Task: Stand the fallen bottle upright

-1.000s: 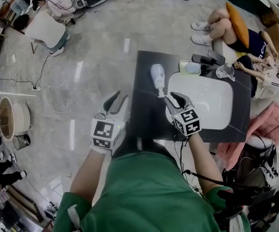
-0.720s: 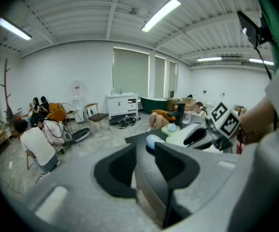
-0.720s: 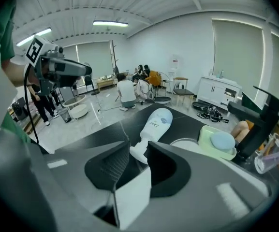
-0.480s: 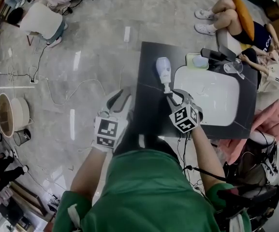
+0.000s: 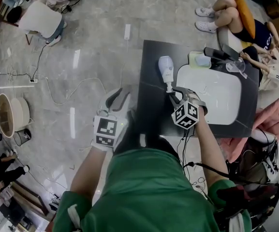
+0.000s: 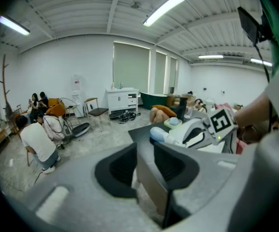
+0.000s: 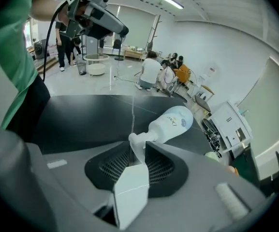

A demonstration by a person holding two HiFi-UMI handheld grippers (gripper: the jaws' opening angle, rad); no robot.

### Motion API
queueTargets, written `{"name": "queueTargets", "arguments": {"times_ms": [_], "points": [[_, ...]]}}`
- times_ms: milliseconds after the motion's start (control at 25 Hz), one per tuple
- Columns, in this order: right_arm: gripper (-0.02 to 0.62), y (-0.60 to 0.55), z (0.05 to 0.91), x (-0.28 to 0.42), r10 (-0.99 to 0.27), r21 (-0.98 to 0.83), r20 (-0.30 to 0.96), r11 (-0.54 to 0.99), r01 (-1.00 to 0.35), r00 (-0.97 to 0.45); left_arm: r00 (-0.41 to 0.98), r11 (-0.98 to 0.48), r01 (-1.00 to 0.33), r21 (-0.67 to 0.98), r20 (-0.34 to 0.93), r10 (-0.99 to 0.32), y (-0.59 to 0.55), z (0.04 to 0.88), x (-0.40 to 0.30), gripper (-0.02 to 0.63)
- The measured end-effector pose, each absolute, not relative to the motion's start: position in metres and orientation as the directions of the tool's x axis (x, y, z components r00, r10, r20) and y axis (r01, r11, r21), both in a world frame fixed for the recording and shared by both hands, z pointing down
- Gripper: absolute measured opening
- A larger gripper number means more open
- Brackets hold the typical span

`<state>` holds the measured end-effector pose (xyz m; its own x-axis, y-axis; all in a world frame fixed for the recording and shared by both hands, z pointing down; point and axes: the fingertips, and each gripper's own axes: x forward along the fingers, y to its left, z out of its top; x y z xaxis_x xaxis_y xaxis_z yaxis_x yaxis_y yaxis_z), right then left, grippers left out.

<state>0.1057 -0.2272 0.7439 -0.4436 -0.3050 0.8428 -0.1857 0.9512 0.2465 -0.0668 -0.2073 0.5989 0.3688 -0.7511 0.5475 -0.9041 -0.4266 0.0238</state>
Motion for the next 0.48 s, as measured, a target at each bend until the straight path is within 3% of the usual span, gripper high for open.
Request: {"name": "queueTargets", "arguments": {"times_ms": [200, 480], "points": [[0.097, -0.232, 0.752, 0.110, -0.256, 0.232, 0.871, 0.967, -0.106, -0.419, 0.360, -0.415, -0.909, 0.030, 0.557, -0.749, -0.205, 0.605, -0.074, 0.105], [0.064, -0.225, 0.747, 0.102, -0.233, 0.192, 0.871, 0.972, -0.137, -0.432, 0.345, -0.389, -0.920, 0.043, 0.557, -0.755, -0.201, 0.603, -0.085, 0.097]]}}
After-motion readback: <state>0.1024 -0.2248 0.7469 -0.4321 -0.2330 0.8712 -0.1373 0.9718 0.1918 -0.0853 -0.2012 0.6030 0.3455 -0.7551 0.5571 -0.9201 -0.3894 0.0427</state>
